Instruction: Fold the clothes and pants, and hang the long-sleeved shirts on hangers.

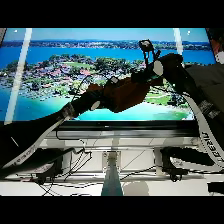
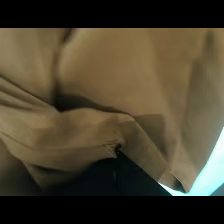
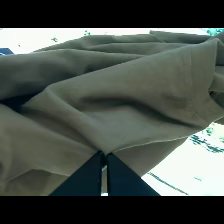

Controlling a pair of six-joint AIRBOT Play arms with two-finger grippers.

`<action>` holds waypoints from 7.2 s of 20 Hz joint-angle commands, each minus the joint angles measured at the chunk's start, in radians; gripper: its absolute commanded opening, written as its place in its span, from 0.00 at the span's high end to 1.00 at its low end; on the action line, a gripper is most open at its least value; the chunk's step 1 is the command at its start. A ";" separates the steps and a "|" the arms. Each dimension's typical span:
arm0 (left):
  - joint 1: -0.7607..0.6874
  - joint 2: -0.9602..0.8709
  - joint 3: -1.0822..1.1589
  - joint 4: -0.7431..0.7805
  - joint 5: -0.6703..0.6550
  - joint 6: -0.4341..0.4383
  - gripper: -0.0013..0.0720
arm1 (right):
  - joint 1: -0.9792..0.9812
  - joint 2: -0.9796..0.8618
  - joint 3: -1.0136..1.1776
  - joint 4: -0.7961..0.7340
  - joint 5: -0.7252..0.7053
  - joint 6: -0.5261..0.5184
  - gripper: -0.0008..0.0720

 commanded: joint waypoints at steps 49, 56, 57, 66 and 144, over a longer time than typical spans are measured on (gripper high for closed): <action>0.810 0.179 0.007 -0.130 0.098 -0.084 0.01 | -0.273 0.095 -0.021 -0.259 -0.159 0.065 0.97; 0.863 0.222 0.007 -0.105 -0.465 0.078 0.19 | -0.356 0.095 -0.021 -0.226 -0.106 0.043 0.97; 0.861 0.222 0.003 -0.122 -0.557 0.101 0.25 | -0.356 0.095 -0.021 -0.220 -0.107 0.031 0.97; 0.713 0.221 -0.344 -0.848 -0.335 0.393 0.25 | -0.356 0.095 -0.021 -0.150 -0.107 0.028 0.97; 0.991 -0.302 0.498 -0.489 -0.598 0.625 0.70 | -0.470 -0.321 0.313 0.203 0.314 -0.291 0.18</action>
